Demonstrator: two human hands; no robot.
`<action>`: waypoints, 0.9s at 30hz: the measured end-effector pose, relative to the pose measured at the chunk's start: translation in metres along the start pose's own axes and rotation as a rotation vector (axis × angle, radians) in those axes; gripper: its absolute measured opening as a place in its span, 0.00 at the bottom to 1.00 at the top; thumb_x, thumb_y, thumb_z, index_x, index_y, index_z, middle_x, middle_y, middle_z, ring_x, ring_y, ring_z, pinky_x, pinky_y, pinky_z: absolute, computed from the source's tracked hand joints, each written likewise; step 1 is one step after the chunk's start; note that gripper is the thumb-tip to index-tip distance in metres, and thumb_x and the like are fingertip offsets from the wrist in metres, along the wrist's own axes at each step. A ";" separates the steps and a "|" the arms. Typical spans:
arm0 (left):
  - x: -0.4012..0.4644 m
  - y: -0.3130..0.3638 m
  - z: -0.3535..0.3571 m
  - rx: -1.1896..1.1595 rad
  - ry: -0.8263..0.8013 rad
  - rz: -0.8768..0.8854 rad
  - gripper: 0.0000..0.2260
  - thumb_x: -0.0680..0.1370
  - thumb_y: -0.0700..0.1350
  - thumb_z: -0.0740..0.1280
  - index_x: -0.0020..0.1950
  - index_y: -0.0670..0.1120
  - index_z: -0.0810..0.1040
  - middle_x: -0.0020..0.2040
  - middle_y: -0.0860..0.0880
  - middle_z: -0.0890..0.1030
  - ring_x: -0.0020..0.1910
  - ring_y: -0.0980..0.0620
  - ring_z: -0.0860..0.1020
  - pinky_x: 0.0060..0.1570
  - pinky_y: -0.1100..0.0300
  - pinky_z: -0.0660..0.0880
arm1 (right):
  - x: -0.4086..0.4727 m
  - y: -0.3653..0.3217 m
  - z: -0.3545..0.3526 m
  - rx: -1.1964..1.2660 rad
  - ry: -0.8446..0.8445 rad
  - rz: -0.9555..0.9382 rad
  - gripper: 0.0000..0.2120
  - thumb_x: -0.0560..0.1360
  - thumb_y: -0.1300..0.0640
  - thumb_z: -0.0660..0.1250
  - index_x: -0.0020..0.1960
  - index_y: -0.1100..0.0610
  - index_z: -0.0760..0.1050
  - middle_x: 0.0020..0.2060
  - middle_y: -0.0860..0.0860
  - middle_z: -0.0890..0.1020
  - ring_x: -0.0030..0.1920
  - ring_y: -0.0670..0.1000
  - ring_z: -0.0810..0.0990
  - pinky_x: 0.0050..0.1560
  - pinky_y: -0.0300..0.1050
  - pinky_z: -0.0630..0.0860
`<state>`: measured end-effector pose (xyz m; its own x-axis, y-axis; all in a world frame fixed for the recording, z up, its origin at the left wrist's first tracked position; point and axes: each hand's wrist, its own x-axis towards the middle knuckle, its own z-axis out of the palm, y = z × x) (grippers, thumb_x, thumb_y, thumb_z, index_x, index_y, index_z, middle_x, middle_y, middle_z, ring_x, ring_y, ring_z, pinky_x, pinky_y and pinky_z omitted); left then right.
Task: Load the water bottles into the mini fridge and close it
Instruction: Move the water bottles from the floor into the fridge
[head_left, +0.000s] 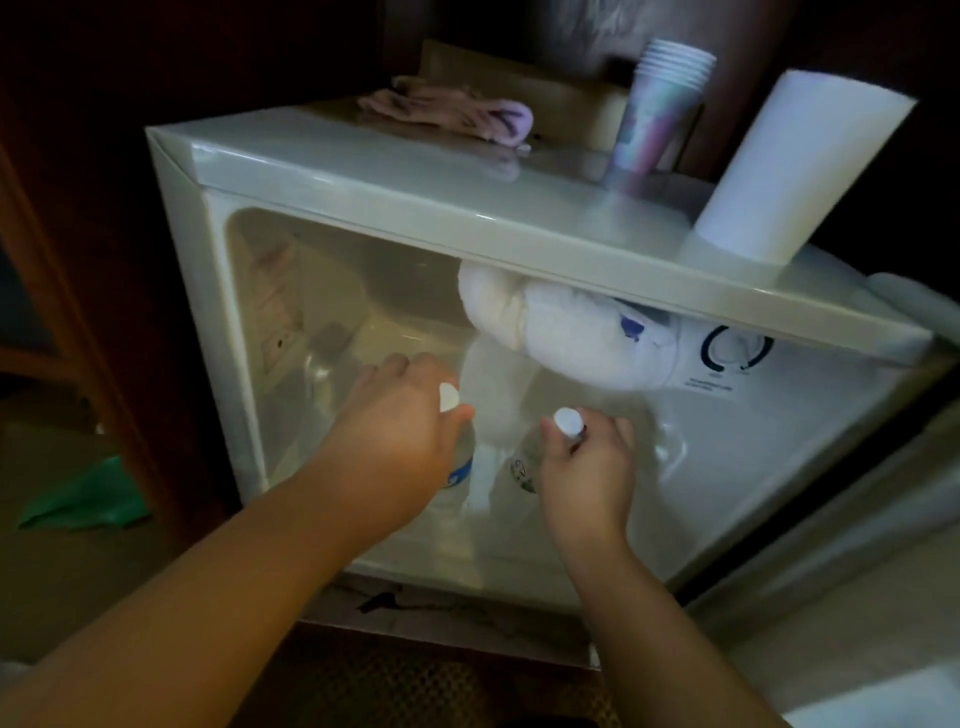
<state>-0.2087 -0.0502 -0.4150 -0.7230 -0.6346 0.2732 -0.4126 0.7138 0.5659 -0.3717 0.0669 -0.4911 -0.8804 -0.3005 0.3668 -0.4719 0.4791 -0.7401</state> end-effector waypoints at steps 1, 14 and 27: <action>-0.002 -0.001 -0.003 -0.009 0.011 0.018 0.12 0.83 0.53 0.63 0.62 0.47 0.74 0.52 0.49 0.72 0.53 0.48 0.72 0.55 0.52 0.71 | 0.004 -0.001 0.002 0.016 0.014 0.030 0.13 0.81 0.51 0.68 0.61 0.57 0.80 0.57 0.50 0.74 0.48 0.50 0.77 0.51 0.40 0.69; -0.005 -0.016 -0.009 -0.117 0.019 0.039 0.13 0.82 0.58 0.62 0.57 0.50 0.74 0.48 0.50 0.76 0.47 0.49 0.75 0.49 0.48 0.77 | 0.063 0.017 0.020 0.124 0.375 0.212 0.12 0.77 0.58 0.74 0.52 0.68 0.83 0.59 0.63 0.79 0.58 0.56 0.77 0.52 0.29 0.61; 0.003 -0.037 0.011 -0.155 0.005 0.045 0.13 0.80 0.60 0.62 0.56 0.52 0.74 0.48 0.54 0.74 0.47 0.53 0.74 0.48 0.52 0.75 | 0.066 0.028 0.038 -0.046 0.392 0.184 0.21 0.76 0.56 0.74 0.66 0.59 0.78 0.65 0.56 0.78 0.62 0.62 0.73 0.58 0.57 0.75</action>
<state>-0.2016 -0.0757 -0.4438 -0.7357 -0.6047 0.3050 -0.2889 0.6875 0.6662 -0.4412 0.0289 -0.5096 -0.8971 0.1252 0.4236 -0.2989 0.5342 -0.7908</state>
